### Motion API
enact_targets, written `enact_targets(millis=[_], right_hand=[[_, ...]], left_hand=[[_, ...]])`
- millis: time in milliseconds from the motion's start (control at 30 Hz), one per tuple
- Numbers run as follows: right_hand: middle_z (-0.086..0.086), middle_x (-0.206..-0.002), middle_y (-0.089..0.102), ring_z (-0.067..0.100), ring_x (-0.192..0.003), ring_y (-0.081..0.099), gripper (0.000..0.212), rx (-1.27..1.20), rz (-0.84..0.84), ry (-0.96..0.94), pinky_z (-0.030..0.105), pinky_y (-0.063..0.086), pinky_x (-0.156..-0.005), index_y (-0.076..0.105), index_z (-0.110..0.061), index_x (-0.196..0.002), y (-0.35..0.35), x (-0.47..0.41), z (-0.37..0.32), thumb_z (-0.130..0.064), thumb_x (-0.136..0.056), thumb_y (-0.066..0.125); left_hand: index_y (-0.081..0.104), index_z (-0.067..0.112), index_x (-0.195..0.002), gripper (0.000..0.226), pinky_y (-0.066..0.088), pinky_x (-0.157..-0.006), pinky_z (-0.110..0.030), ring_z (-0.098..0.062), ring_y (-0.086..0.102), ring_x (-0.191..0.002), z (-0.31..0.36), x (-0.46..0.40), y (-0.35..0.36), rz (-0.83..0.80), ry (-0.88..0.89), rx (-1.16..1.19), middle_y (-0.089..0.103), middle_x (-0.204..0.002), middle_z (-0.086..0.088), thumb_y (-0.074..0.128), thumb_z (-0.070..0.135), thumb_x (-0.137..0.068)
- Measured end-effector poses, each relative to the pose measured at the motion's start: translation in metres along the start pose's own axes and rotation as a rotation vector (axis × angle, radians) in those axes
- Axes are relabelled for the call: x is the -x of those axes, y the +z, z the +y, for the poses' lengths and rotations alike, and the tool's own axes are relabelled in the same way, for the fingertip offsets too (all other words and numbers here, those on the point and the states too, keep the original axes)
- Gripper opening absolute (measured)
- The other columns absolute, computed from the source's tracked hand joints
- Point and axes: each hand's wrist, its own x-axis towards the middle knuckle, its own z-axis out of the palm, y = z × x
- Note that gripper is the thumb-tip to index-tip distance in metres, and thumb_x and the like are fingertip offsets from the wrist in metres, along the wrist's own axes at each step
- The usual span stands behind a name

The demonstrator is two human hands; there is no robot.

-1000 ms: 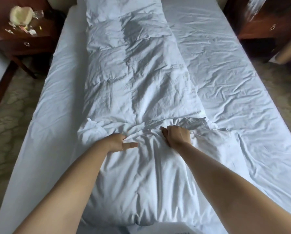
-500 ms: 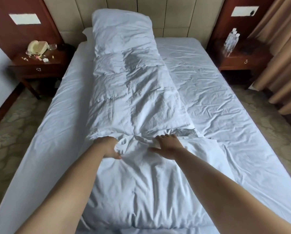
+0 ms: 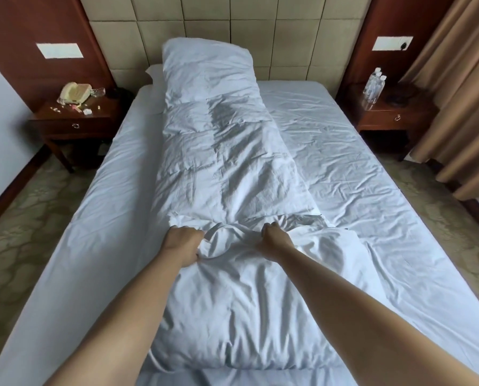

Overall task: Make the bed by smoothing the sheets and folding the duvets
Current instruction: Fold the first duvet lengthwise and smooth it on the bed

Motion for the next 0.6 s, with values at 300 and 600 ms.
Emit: enact_targets(millis=[300,600], right_hand=[[0.018,-0.116,0.059,0.032,-0.106,0.060,0.029,-0.118,0.118,-0.024,0.031,0.046,-0.081,0.061,-0.003,-0.110,0.006,0.007,-0.023,-0.020,-0.088,0.056],[0.010,-0.136,0.031,0.033,-0.099,0.057,0.025,-0.254,0.495,-0.242,0.034,0.043,-0.074,0.050,-0.008,-0.118,-0.036,-0.013,-0.080,-0.011,-0.094,0.049]], left_hand=[[0.048,0.017,-0.122,0.043,0.040,-0.087,-0.031,-0.025,0.060,-0.111,-0.022,0.016,-0.002,0.086,-0.052,0.013,0.065,-0.118,-0.004,0.049,0.046,-0.091],[0.060,0.010,-0.078,0.035,0.041,-0.060,-0.027,-0.023,0.063,-0.053,-0.045,-0.008,-0.029,0.546,-0.345,0.035,0.062,-0.054,-0.006,0.078,0.009,-0.048]])
